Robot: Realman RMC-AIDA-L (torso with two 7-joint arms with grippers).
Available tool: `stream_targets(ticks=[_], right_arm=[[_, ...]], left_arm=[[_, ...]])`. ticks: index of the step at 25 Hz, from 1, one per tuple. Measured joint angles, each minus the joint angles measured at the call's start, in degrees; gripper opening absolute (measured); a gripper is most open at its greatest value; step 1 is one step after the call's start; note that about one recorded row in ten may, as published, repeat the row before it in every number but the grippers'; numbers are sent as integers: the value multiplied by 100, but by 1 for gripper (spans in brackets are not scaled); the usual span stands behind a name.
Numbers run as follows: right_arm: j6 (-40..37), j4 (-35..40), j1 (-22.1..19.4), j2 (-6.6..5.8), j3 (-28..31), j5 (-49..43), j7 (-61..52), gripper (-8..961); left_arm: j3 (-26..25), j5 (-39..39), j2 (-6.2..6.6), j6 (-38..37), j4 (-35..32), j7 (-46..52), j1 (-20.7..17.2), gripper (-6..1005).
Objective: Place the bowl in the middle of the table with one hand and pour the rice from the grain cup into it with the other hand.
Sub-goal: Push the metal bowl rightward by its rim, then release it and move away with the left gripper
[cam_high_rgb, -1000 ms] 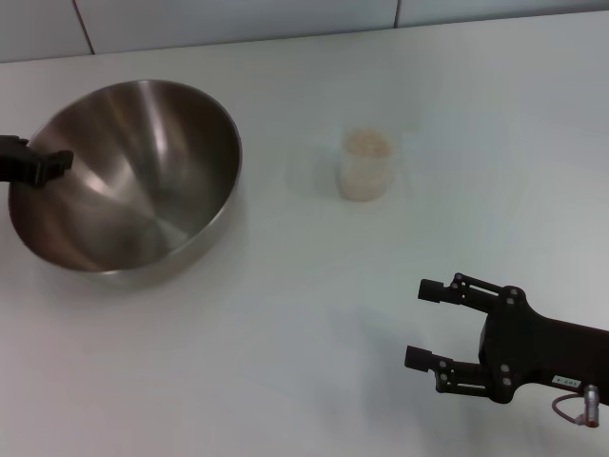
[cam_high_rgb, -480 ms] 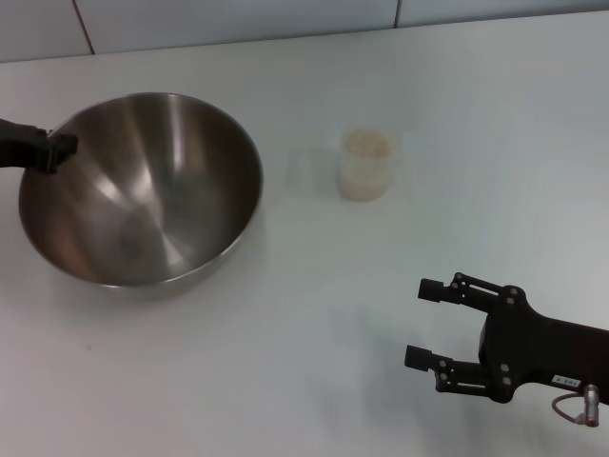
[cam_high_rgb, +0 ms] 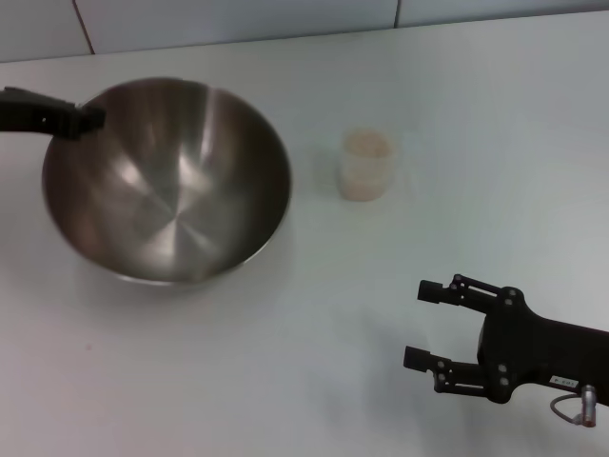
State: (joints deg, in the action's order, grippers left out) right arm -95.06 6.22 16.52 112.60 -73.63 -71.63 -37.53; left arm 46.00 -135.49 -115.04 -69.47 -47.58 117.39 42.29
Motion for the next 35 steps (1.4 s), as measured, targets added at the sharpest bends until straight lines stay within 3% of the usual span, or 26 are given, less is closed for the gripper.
stream_targets(ticks=[5,7,12,14,18,24,30,35], right_arm=[[56,7,2,34,-3,-2,-15,795],[59,25,9,34,-3,-30,-67,795],[59,62,22,34,-3,-54,-134,794],[59,79,23,34,-2,-54,-136,794],[59,82,21,34,-2,-54,-137,794],[58,81,18,34,-2,-56,-140,794],[58,81,18,34,-2,-62,-141,794],[58,81,-2,34,14,-62,-141,794]], left_arm=[[-208,45,183,-120,649,-98,427,36],[-210,47,190,-160,754,-146,532,36],[-169,15,73,-111,799,-236,620,35],[-81,1,-28,-63,812,-315,622,35],[213,-2,-92,91,894,-348,624,35],[391,-3,-247,276,873,-356,574,82],[396,-6,-275,305,837,-348,567,129],[397,24,-290,37,384,-503,413,187]])
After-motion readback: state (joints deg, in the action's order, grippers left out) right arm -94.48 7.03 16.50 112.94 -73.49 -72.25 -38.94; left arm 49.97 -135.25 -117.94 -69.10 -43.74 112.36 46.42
